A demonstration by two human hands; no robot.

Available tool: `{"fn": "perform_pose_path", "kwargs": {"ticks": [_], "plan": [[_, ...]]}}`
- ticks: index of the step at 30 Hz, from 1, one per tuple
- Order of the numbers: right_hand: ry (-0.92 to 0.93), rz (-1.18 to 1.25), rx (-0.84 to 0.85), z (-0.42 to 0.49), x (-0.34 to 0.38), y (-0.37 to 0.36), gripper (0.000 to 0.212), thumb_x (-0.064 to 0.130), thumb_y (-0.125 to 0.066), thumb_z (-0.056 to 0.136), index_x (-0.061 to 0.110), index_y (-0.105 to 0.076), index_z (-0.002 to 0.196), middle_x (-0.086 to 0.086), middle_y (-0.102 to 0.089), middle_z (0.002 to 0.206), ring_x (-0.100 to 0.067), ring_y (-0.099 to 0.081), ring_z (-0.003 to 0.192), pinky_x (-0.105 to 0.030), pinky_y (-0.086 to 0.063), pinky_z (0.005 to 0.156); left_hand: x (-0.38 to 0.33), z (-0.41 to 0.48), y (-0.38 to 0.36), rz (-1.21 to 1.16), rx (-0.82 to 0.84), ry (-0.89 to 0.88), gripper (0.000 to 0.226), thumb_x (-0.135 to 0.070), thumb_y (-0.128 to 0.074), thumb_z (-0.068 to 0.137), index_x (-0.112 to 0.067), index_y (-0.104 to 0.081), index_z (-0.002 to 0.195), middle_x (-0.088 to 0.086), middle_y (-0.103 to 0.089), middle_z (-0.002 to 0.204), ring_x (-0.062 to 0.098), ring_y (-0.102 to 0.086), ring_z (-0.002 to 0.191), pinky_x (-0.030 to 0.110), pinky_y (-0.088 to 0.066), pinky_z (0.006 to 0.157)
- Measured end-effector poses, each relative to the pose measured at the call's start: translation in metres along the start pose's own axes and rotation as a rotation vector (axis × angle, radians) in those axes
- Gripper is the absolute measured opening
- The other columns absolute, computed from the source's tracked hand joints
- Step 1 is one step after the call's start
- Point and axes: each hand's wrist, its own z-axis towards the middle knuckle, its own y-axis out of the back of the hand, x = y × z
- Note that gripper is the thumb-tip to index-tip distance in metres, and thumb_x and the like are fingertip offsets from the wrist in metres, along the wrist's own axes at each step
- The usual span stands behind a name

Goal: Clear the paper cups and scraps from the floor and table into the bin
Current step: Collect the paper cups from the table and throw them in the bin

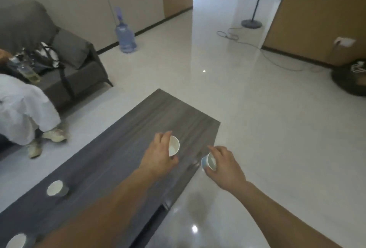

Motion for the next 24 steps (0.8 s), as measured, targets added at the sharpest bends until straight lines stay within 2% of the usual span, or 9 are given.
{"fn": "perform_pose_path", "kwargs": {"ticks": [4, 7, 11, 16, 24], "plan": [[-0.132, 0.032, -0.108, -0.034, -0.103, 0.062, 0.066, 0.043, -0.058, 0.088, 0.029, -0.033, 0.147, 0.002, -0.036, 0.142, -0.02, -0.038, 0.125, -0.029, -0.04, 0.098, -0.116, 0.04, -0.053, 0.019, 0.075, -0.192, 0.077, -0.032, -0.065, 0.078, -0.031, -0.028, 0.146, 0.003, -0.034, 0.132, 0.028, -0.054, 0.106, 0.039, -0.05, 0.085], [-0.248, 0.042, -0.177, -0.062, -0.168, 0.104, 0.067, 0.042, -0.058, 0.089, 0.028, -0.03, 0.149, 0.002, -0.035, 0.144, -0.021, -0.035, 0.128, -0.032, -0.04, 0.103, -0.198, 0.06, -0.095, -0.005, 0.117, -0.281, 0.074, -0.029, -0.066, 0.077, -0.026, -0.033, 0.144, 0.006, -0.033, 0.134, 0.03, -0.053, 0.109, 0.041, -0.05, 0.086], [-0.378, 0.053, -0.271, -0.099, -0.244, 0.15, 0.067, 0.043, -0.057, 0.09, 0.029, -0.029, 0.149, 0.004, -0.034, 0.144, -0.018, -0.034, 0.128, -0.029, -0.039, 0.1, -0.294, 0.073, -0.146, 0.02, 0.19, -0.461, 0.074, -0.031, -0.065, 0.079, -0.024, -0.03, 0.144, 0.004, -0.031, 0.138, 0.026, -0.05, 0.113, 0.036, -0.048, 0.089], [-0.557, 0.083, -0.405, -0.132, -0.324, 0.195, 0.067, 0.041, -0.058, 0.09, 0.028, -0.03, 0.149, 0.004, -0.033, 0.145, -0.019, -0.034, 0.129, -0.029, -0.039, 0.1, -0.399, 0.099, -0.203, 0.046, 0.255, -0.665, 0.071, -0.032, -0.067, 0.08, -0.02, -0.035, 0.142, 0.004, -0.034, 0.138, 0.025, -0.052, 0.109, 0.036, -0.05, 0.088], [-0.768, 0.008, -0.517, -0.142, -0.472, 0.278, 0.065, 0.041, -0.059, 0.089, 0.027, -0.033, 0.148, 0.004, -0.035, 0.143, -0.017, -0.033, 0.129, -0.028, -0.039, 0.099, -0.582, 0.163, -0.324, -0.056, 0.384, -0.862, 0.073, -0.036, -0.069, 0.079, -0.021, -0.036, 0.142, 0.0, -0.033, 0.14, 0.022, -0.048, 0.116, 0.037, -0.048, 0.093]]}}
